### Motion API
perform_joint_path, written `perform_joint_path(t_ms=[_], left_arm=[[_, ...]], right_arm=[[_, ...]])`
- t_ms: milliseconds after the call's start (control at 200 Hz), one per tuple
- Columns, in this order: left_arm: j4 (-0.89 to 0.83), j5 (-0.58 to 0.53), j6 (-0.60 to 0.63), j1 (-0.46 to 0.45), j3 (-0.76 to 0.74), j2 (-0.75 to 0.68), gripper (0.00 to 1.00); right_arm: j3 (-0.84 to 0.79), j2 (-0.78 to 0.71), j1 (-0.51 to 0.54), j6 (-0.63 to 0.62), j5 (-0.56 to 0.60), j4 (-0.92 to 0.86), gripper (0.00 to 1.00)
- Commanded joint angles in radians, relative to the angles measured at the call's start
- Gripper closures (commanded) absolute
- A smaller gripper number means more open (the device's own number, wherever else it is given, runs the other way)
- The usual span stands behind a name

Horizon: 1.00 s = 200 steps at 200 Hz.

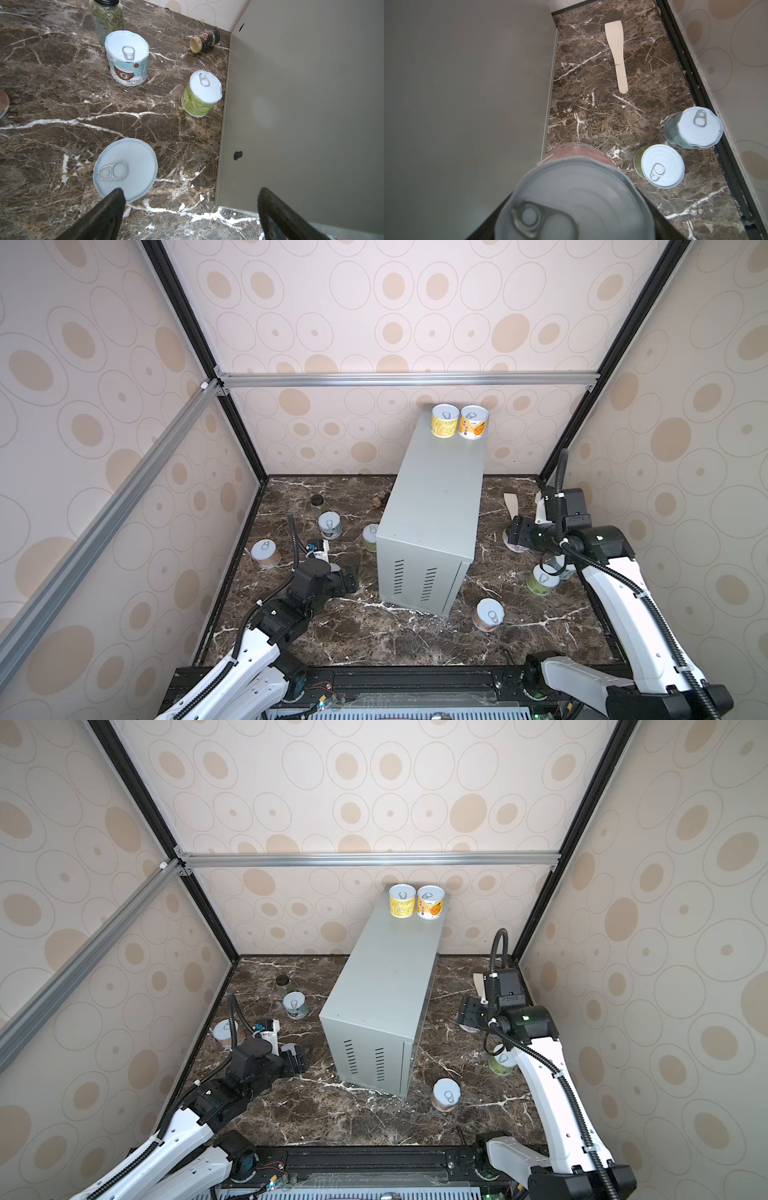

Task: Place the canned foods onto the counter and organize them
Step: 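Close the right gripper on the pink-labelled can and lift it, then carry the pink-labelled can with the right gripper up over the grey box top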

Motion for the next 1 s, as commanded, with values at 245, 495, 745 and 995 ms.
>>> perform_joint_path(t_ms=[245, 495, 745, 995], left_arm=[[-0.024, 0.053, 0.037, 0.006, 0.059, 0.000, 0.01], [-0.066, 0.056, 0.079, 0.005, 0.104, -0.010, 0.01], [-0.069, 0.056, 0.093, 0.005, 0.101, -0.034, 0.01], [-0.035, 0.076, 0.098, 0.005, 0.081, -0.024, 0.01]], right_arm=[[0.304, -0.028, 0.015, -0.071, -0.147, -0.157, 0.56], [0.587, 0.113, 0.067, -0.107, -0.189, -0.296, 0.58], [0.835, 0.270, 0.178, -0.123, -0.179, -0.397, 0.58], [1.074, 0.424, 0.307, -0.142, -0.110, -0.512, 0.57]])
